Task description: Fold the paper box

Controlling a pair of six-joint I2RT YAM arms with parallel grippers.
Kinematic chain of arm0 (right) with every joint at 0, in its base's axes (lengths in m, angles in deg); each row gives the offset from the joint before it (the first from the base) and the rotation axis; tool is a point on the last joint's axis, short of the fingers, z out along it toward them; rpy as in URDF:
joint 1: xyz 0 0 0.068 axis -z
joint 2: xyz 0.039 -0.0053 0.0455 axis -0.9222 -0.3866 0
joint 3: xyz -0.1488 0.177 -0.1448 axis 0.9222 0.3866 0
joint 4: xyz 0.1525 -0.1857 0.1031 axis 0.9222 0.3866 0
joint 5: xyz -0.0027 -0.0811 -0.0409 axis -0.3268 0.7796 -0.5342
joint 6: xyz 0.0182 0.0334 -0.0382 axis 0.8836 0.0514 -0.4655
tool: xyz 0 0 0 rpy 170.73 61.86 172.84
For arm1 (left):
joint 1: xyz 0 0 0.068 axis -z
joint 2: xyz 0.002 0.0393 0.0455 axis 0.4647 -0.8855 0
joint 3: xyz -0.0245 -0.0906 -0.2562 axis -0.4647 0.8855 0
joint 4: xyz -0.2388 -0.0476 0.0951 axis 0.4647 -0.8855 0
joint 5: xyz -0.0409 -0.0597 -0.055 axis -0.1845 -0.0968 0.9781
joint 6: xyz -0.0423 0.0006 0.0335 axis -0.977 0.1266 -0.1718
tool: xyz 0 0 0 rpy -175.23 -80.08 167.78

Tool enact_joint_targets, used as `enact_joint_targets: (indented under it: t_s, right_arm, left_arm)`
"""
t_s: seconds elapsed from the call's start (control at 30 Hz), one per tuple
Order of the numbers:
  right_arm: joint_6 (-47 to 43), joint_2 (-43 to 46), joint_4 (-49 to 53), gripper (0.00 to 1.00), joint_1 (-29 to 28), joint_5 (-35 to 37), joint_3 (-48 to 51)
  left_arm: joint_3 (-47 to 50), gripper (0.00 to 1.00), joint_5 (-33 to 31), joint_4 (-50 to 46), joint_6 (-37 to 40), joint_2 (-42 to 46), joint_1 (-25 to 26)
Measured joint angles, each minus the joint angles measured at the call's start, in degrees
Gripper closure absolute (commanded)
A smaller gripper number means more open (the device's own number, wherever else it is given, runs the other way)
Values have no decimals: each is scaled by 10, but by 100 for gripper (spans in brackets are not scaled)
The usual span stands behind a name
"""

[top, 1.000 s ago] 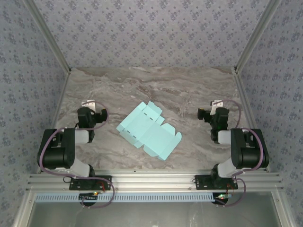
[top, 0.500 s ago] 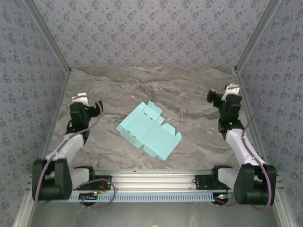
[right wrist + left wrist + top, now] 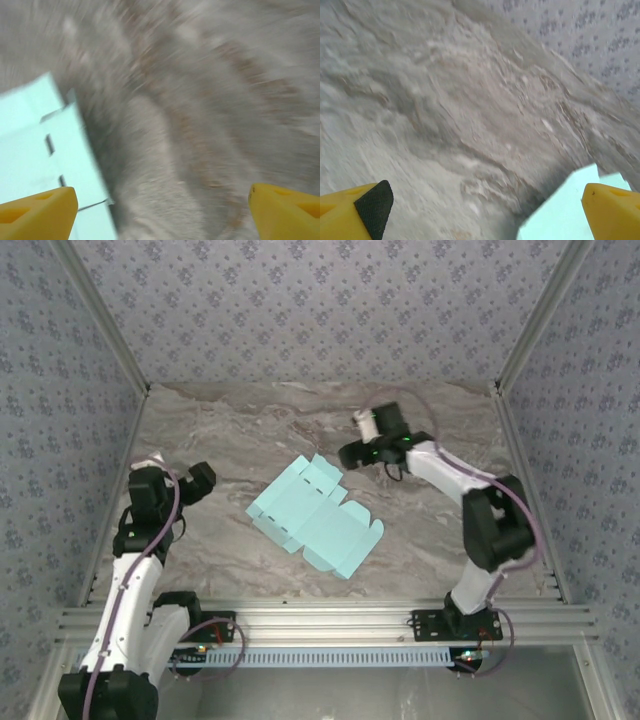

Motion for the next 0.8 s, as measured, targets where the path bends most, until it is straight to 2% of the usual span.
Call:
enact_joint_targets:
  t_s: [0.1, 0.2, 0.27, 0.43, 0.5, 0.57, 0.73, 0.8]
  right_arm:
    - [-46, -61, 63, 10, -30, -4, -59]
    - [-75, -106, 101, 11, -29, -3, -110]
    - [-92, -132, 121, 16, -21, -4, -142]
    - [-126, -196, 179, 39, -10, -54, -219]
    - [-137, -211, 197, 52, -15, -74, -236]
    - [-141, -223, 209, 60, -22, -94, -244]
    - [-144, -243, 241, 93, -28, -137, -259]
    - [-139, -243, 244, 100, -24, -140, -259]
  left_arm:
    - [18, 1, 31, -21, -22, 0, 3]
    - [28, 1, 53, -44, -38, 0, 8]
    - [34, 1, 63, -46, -45, 0, 11]
    - [38, 0, 80, -58, -70, 0, 17]
    - [45, 1, 85, -54, -76, 1, 19]
    - [54, 1, 88, -54, -82, 0, 21]
    - [59, 1, 102, -56, -93, -13, 25]
    - [60, 1, 107, -54, -93, -17, 28]
